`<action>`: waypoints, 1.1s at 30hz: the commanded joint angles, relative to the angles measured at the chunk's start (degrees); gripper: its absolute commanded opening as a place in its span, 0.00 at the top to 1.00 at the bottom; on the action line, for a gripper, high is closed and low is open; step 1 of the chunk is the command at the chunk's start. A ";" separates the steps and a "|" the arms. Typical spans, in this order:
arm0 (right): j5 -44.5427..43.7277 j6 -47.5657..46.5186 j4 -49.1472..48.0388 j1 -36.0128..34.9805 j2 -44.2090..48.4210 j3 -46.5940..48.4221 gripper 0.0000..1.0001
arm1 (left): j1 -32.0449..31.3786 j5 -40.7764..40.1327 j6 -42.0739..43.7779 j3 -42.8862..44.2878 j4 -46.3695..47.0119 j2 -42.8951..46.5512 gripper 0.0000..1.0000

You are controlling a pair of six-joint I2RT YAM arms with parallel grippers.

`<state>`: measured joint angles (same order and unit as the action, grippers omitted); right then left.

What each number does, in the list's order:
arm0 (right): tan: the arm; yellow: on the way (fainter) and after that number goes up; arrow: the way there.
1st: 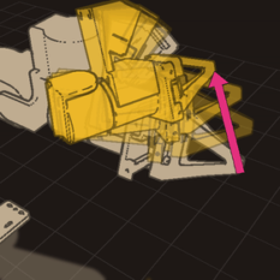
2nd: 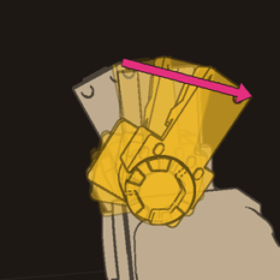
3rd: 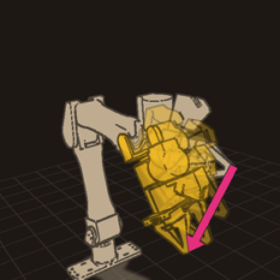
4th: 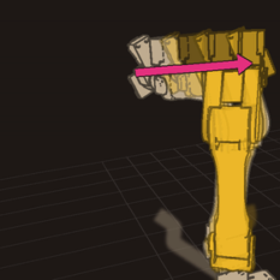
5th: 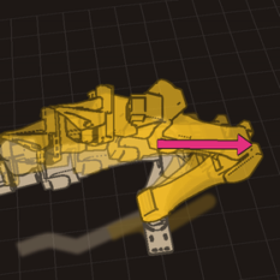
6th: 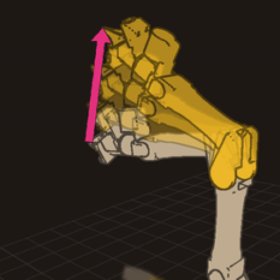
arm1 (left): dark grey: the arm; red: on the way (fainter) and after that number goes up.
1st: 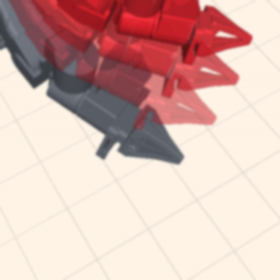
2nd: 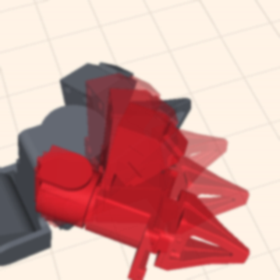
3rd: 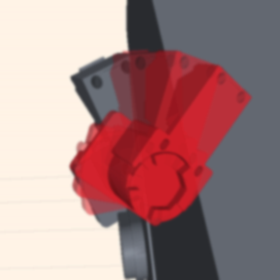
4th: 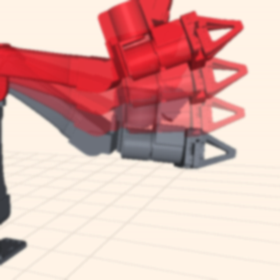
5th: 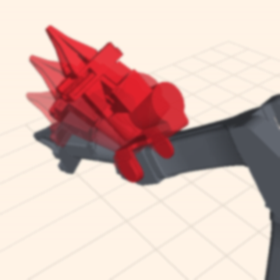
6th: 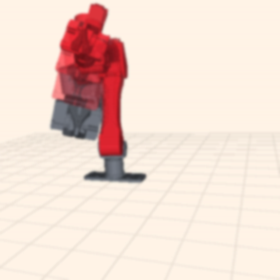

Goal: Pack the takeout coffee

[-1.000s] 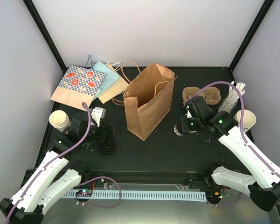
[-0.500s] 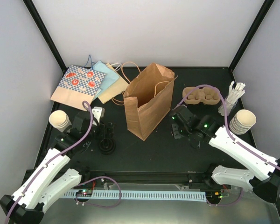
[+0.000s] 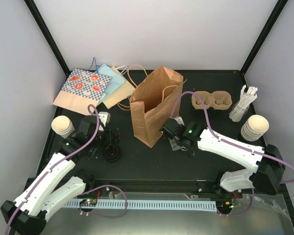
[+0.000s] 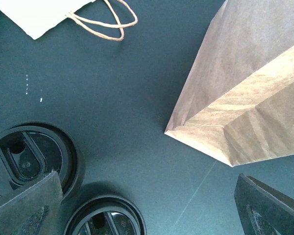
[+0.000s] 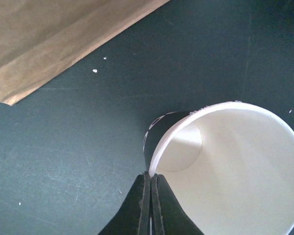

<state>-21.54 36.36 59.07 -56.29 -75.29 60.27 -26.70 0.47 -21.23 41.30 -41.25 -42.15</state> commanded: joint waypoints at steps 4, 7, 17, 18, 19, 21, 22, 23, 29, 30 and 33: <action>-1.95 2.69 -1.19 -1.44 -3.89 -0.39 0.99 | -0.05 2.71 -2.05 2.81 -2.14 -2.84 0.01; -1.22 2.33 -2.16 -1.63 -3.69 -0.85 0.90 | -0.11 3.22 -2.58 4.11 -4.04 -4.88 0.01; -4.22 0.38 -0.56 -1.63 0.37 2.12 0.54 | -0.79 3.91 -8.41 5.64 -9.45 -10.86 0.01; -4.86 0.12 -0.35 -1.62 0.57 2.81 0.53 | -1.18 3.86 -9.86 5.39 -9.62 -10.92 0.01; -5.48 -0.22 -0.36 -1.63 0.72 3.40 0.53 | -1.77 3.73 -11.15 5.01 -9.56 -10.82 0.01; -6.86 -0.55 -0.40 -1.58 1.03 4.67 0.52 | -3.32 1.98 -13.40 4.24 -9.37 -10.40 0.01; -7.71 -0.58 -0.51 -1.56 1.37 5.09 0.52 | -4.41 0.65 -14.34 4.00 -9.56 -10.13 0.01; -8.47 -0.47 -0.68 -1.54 1.73 5.53 0.51 | -5.41 -0.74 -15.27 3.85 -9.88 -9.88 0.01; -13.10 0.54 -3.33 -0.72 6.35 6.07 0.19 | -9.01 -6.08 -20.38 2.87 -12.09 -10.04 0.01; -14.00 0.96 -3.70 -0.21 7.40 5.90 0.13 | -9.02 -6.43 -21.57 2.42 -12.03 -10.05 0.01; -17.87 2.45 -4.92 1.79 10.81 4.40 0.00 | -9.06 -7.41 -24.27 0.99 -11.89 -10.26 0.01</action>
<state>-32.03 36.34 56.84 -56.55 -68.53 64.99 -35.38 -3.31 -39.72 43.55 -51.42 -52.71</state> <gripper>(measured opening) 0.962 0.988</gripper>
